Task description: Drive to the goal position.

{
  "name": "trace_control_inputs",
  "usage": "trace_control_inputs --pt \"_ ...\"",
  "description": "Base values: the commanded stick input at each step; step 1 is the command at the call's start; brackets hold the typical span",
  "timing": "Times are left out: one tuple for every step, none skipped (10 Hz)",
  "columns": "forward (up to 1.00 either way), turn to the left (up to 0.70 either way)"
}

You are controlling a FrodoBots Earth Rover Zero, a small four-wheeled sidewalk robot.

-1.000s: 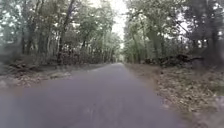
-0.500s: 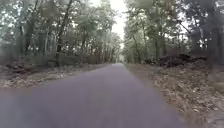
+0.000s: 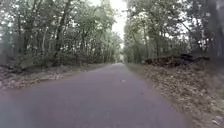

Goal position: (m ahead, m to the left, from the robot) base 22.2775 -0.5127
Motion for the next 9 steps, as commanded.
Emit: trace_control_inputs --pt "0.7 0.0" --pt "0.7 0.0" --pt "0.7 0.0" --pt "0.7 0.0" --pt "0.7 0.0" --pt "0.7 0.0" --pt "0.7 0.0" --pt "0.7 0.0" --pt "0.7 0.0"
